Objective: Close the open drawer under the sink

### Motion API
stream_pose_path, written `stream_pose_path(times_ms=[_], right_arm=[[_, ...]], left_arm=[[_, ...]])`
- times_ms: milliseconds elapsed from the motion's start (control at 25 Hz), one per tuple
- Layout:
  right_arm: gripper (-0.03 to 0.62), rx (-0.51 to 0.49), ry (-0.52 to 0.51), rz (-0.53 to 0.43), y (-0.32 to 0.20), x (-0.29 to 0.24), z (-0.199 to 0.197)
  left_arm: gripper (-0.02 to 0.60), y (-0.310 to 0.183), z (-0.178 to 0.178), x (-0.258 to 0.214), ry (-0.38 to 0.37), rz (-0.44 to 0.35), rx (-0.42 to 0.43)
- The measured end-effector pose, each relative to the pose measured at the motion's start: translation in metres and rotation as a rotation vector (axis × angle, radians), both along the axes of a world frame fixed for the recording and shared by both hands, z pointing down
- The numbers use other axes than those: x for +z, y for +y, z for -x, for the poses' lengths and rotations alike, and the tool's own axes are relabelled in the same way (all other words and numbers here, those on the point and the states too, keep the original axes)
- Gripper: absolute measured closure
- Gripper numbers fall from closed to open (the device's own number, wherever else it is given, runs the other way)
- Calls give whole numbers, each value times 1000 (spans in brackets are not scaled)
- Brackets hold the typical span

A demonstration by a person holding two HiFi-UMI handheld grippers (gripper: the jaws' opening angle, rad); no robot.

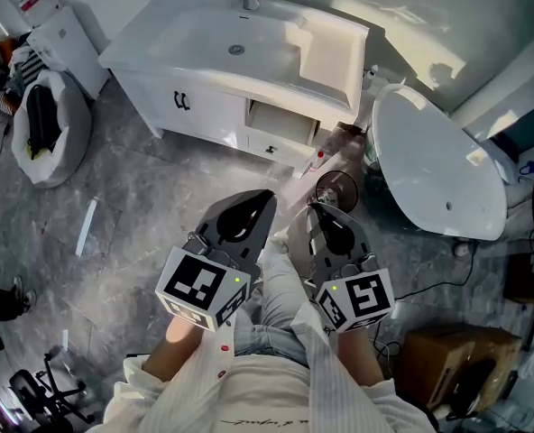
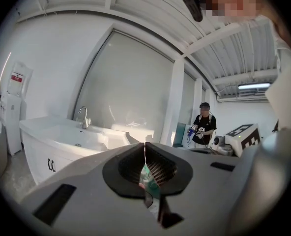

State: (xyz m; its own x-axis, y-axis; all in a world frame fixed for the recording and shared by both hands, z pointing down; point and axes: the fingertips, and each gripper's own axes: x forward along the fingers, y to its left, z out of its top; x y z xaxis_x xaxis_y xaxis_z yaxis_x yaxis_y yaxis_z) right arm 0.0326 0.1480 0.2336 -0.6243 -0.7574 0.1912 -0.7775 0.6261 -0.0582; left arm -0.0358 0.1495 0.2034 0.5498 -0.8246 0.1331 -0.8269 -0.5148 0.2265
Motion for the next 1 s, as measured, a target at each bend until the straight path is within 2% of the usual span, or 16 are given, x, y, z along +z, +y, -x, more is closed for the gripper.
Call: stream_pose_path(times_ms=[440,720,1000], right_arm=[[585,-20,6,33,-115,17,0],[584,-61,17,4,-199,1,-6],[583,-98,26,-11,-254,-12,-9]], left_arm=[[565,-113,11,12,6,14,-62],[565,-194,2,-3,11,-9,-94],[565,-245,-2,-7,9,-1,-127]])
